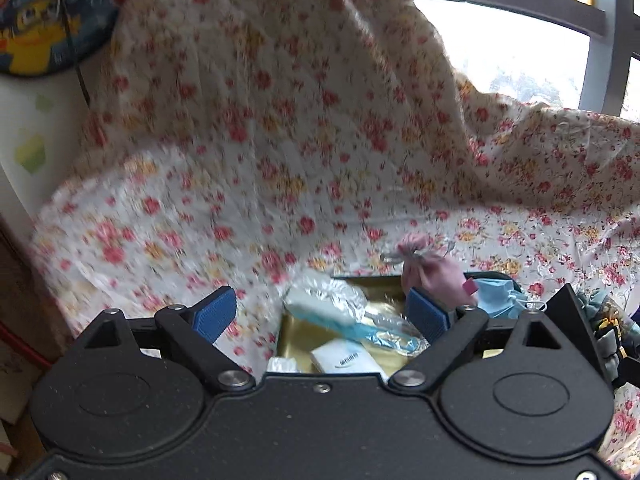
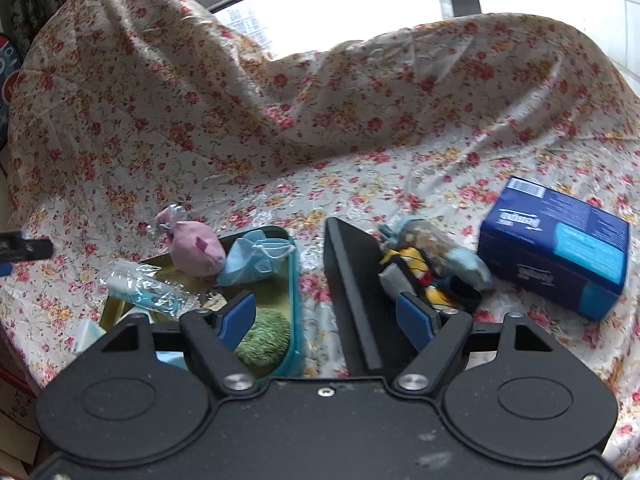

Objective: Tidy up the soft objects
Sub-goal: 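Reach the right tool to the black-yellow cloth toy by the black block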

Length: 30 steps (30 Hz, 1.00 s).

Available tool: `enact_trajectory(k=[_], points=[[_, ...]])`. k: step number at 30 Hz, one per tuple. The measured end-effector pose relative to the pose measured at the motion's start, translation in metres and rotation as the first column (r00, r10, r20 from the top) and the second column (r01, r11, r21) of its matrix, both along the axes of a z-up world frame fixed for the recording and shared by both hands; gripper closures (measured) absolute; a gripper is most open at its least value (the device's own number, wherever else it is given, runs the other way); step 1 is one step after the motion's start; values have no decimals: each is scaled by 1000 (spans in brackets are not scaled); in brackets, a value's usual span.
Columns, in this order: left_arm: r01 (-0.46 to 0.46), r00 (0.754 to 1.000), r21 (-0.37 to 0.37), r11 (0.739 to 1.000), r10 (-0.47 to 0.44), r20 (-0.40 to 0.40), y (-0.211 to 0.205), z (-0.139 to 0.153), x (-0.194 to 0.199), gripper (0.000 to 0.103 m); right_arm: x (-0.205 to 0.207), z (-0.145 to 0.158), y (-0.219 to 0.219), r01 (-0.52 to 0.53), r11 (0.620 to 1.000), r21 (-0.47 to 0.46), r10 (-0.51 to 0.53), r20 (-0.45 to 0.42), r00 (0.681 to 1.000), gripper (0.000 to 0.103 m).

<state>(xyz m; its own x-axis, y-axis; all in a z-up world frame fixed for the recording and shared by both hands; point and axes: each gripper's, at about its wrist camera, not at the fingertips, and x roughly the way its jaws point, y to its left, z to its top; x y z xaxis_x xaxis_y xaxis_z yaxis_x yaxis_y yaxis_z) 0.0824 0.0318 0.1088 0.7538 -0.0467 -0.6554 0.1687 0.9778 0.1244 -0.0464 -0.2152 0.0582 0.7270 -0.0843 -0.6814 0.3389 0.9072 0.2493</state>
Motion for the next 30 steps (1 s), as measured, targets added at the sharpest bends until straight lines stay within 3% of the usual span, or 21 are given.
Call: enact_trajectory(k=[6,12,20,30], points=[[46,998,87,995,-50,48,-14,15,-24,10,-26,1,-21,61,998,16,-61,24,998,26],[80,995,127,989,-86,41,-28,18,-46,10,-61,-4,-47,149,988,24,-150,24,988,26],[195,981,96,976,-196,-1,-67,11,-80,10,-118,-17,-80,274,960,54,-275,10,961,26],[383,924,48,923,-381,-34,-142,-14,-118,10,-170,-21,-103,382,920,86,-383,-2,924,26]])
